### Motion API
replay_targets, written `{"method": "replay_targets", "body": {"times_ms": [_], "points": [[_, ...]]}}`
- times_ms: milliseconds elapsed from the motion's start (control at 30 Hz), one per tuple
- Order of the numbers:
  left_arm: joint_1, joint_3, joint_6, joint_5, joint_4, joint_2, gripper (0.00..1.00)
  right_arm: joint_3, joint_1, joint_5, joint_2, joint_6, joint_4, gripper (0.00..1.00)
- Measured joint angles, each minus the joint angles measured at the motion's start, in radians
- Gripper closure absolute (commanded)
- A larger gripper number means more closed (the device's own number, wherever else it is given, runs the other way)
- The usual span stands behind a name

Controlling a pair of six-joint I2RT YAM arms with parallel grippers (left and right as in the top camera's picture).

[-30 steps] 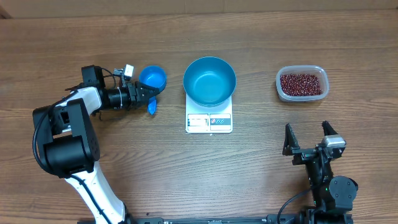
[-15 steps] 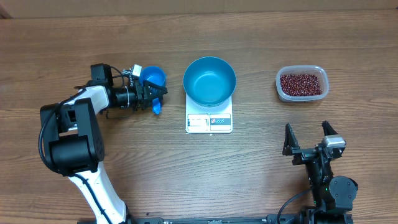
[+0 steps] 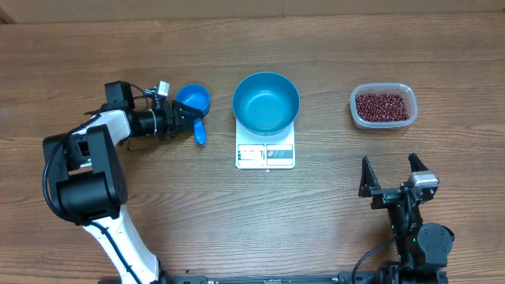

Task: Scoop item into bowl and weigh 150g on scale
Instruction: 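Lift the blue scoop with the left gripper toward the scale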

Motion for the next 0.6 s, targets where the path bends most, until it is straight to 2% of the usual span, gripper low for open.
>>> {"method": "replay_targets", "body": {"times_ms": [167,300,600], "points": [[0.005,0.0,0.0,-0.004,0.0,0.0,0.61,0.0,0.0,0.0,0.0,0.0,0.0,0.0],[0.005,0.0,-0.001,-0.001,0.0,0.0,0.62,0.0,0.0,0.0,0.0,0.0,-0.001,0.0],[0.005,0.0,-0.001,0.046,0.0,0.0,0.7,0.0,0.0,0.0,0.0,0.0,0.0,0.0]]}}
